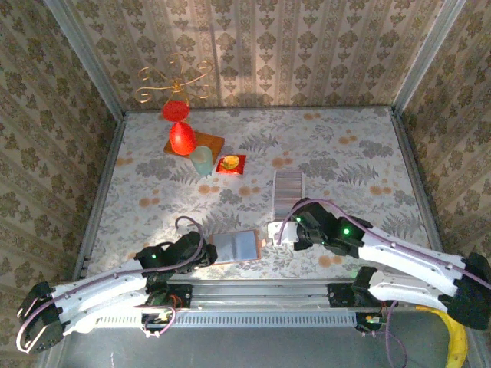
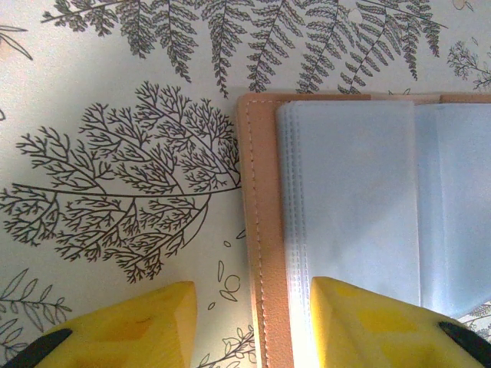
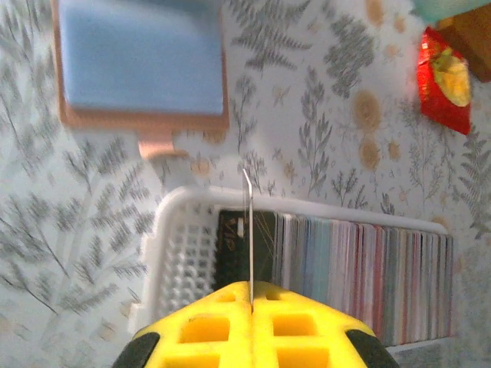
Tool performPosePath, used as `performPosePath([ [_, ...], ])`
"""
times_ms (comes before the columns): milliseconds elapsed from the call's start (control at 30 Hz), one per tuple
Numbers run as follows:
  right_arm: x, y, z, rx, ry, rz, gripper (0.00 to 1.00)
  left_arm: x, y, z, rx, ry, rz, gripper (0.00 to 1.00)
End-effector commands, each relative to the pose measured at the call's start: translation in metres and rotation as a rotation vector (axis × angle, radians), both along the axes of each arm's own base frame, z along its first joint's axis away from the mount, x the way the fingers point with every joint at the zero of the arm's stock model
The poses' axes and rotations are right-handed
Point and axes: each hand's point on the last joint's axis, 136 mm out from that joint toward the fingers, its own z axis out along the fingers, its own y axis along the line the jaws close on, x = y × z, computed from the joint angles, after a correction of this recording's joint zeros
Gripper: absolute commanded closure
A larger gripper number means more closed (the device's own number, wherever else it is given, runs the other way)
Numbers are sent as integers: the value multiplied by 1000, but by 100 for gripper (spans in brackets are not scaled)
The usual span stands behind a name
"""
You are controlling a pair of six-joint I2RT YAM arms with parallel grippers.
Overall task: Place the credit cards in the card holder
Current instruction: Pick up the credit card from the storage box, then insert the credit card into the card slot.
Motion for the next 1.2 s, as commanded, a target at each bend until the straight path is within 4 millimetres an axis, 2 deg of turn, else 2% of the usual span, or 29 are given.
performPosePath([
  [0,-7,17,35,331,168,-216,100,4,-6,13,-19,-24,-12,56],
  [100,-1,25,56,625,338,-444,100,5,-6,14,-19,-26,-8,55],
  [167,3,29,58,785,480,-600,100,5,-6,14,-21,-27,-7,55],
  [233,5,36,51,903,671,-764,100,5,-7,14,-22,-28,-7,55],
  [300,4,46,38,933,828,-884,100,5,-7,15,-23,-28,-7,55],
  [433,2,68,12,956,977,-1038,100,6,-8,17,-29,-30,-9,54],
  [567,-1,98,1,977,1041,-1058,100,5,-10,17,-34,-29,-14,50],
  [800,0,125,-31,913,1002,-1124,100,5,-15,19,-50,-34,-25,45],
  [933,5,130,-46,921,986,-1156,100,6,-19,20,-49,-31,-37,43],
  [1167,10,131,-59,922,947,-1189,100,6,-23,17,-9,-15,-58,40],
])
